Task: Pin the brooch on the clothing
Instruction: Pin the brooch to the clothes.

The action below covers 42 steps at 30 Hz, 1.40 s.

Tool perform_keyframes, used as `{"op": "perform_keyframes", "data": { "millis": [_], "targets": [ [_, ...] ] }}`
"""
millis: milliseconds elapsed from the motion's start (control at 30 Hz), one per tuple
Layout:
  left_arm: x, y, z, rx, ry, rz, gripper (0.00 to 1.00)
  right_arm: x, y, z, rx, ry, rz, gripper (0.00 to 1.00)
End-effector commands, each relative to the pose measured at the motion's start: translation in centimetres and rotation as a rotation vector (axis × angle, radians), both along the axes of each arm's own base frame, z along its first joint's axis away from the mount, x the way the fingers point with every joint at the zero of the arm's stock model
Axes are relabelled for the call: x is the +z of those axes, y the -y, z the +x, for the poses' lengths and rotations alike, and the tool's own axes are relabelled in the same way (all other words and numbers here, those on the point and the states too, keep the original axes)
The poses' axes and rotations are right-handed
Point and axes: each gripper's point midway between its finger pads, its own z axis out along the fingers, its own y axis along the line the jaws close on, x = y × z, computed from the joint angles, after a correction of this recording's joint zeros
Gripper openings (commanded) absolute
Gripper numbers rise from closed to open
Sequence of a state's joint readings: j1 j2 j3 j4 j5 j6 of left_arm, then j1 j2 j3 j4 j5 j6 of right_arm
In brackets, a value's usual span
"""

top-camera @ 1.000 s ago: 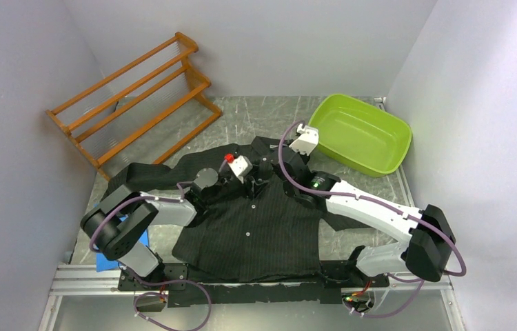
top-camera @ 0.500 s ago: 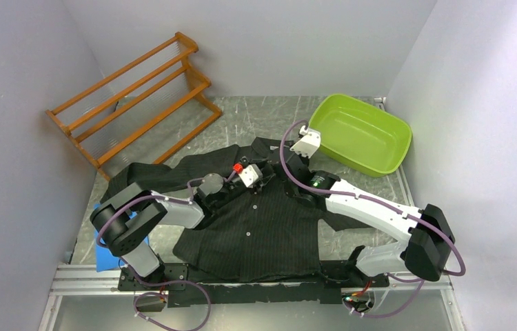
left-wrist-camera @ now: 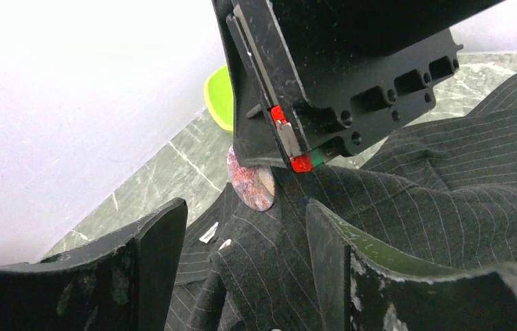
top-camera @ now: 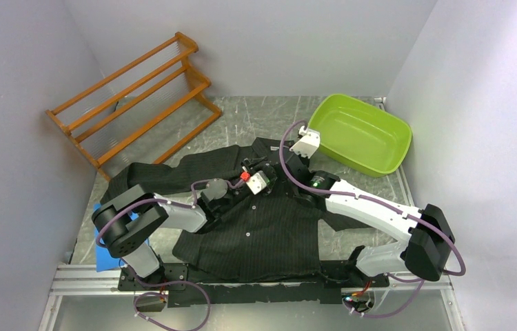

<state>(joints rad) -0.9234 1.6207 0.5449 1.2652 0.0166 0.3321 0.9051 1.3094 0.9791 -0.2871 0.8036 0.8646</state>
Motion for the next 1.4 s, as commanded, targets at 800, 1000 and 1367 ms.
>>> {"op": "perform_keyframes", "data": {
  "millis": [800, 1000, 1367],
  "targets": [
    [2.7, 2.7, -0.3, -0.040, 0.130, -0.112, 0.58, 3.4, 0.8, 0.7, 0.002, 0.087, -0.059, 0.00],
    [2.3, 3.3, 0.4, -0.018, 0.125, -0.120, 0.57, 3.4, 0.9, 0.7, 0.001, 0.088, -0.056, 0.00],
    [1.7, 3.4, 1.9, 0.050, 0.108, -0.116, 0.50, 3.2, 0.8, 0.7, 0.001, 0.084, -0.057, 0.00]
  ]
}}
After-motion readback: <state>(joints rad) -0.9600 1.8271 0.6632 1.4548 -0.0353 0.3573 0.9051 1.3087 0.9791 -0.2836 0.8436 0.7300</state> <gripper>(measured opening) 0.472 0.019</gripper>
